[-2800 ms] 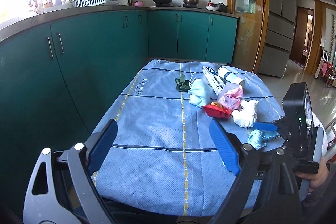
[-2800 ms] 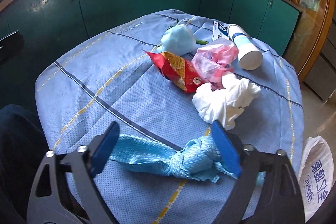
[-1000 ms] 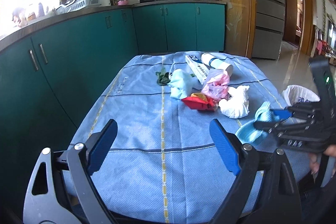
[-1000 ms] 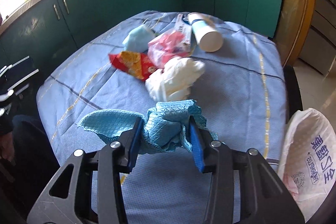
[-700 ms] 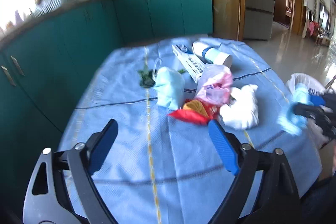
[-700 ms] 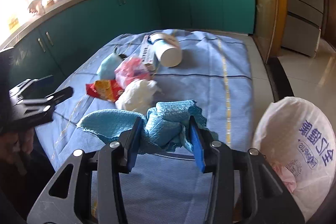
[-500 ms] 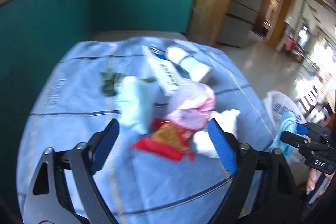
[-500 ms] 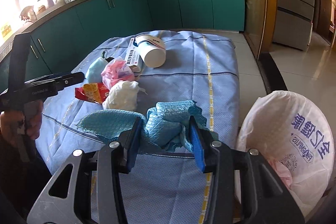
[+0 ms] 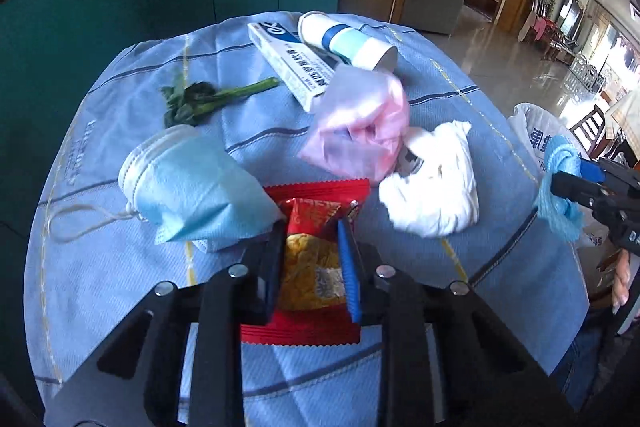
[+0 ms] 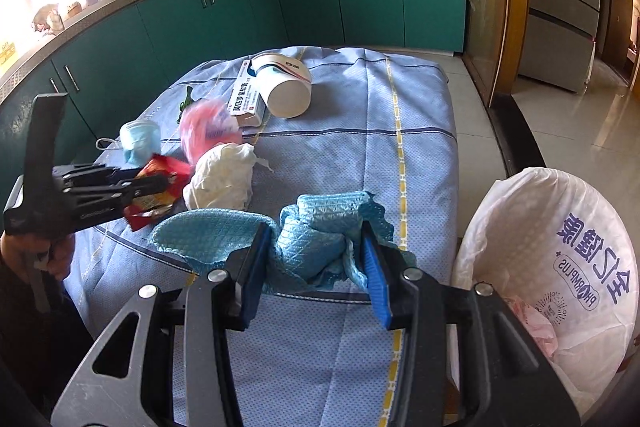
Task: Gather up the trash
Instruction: 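Grasp the blue cloth with the right tool while the left grasps the red chip bag, then drop the blue cloth into the bin with the right tool while the left drops the red chip bag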
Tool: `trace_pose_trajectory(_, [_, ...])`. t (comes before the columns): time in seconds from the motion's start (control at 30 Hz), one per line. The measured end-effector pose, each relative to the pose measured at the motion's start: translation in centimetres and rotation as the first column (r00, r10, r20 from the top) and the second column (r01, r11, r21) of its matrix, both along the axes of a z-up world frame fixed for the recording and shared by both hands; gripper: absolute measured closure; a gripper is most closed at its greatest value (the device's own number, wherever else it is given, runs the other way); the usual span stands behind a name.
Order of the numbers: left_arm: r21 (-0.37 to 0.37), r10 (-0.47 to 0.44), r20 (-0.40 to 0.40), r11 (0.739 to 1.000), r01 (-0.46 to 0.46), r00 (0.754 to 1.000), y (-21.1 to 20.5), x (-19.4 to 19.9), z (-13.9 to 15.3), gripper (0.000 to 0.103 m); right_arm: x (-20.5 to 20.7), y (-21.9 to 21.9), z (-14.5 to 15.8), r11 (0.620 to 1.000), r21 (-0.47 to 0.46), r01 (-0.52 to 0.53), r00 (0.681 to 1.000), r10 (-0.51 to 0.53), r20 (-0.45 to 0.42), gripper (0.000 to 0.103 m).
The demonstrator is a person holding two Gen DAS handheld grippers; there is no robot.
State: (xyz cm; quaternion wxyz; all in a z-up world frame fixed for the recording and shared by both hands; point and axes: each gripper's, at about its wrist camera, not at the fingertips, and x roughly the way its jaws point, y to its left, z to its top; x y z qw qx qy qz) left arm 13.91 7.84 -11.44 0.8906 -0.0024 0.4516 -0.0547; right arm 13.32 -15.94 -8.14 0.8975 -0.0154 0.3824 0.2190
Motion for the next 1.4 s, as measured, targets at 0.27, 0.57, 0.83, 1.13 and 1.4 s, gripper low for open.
trace_pose_trajectory(0.27, [-0.036,-0.045,0.017,0.998,0.046,0.999,0.4,-3.3,0.4,0.074,-0.1,0.9,-0.6,0.999,-0.019,-0.031,0.999,0.03,-0.016,0.059])
trace_pose_trajectory(0.57, [0.036,-0.047,-0.046,0.998,0.049,0.998,-0.9,-3.0,-1.7,0.041,0.0,2.9,-1.9,0.995,-0.08,-0.067,0.997,0.064,-0.042,0.053])
trace_pose_trajectory(0.83, [0.051,-0.059,0.013,0.997,0.058,0.998,-1.3,-3.7,-0.7,0.067,0.5,3.6,-3.0,0.991,-0.111,-0.08,0.995,0.073,-0.067,0.038])
trace_pose_trajectory(1.13, [-0.028,-0.072,0.186,0.997,0.079,0.98,-1.3,-5.5,2.6,0.067,0.8,4.1,-4.0,0.987,-0.137,-0.084,0.994,0.074,-0.077,0.048])
trace_pose_trajectory(1.4, [-0.01,-0.053,0.288,0.998,0.059,0.956,-1.9,-6.4,4.0,0.067,-0.4,3.1,-2.2,0.992,-0.102,-0.079,0.997,0.079,-0.005,0.065])
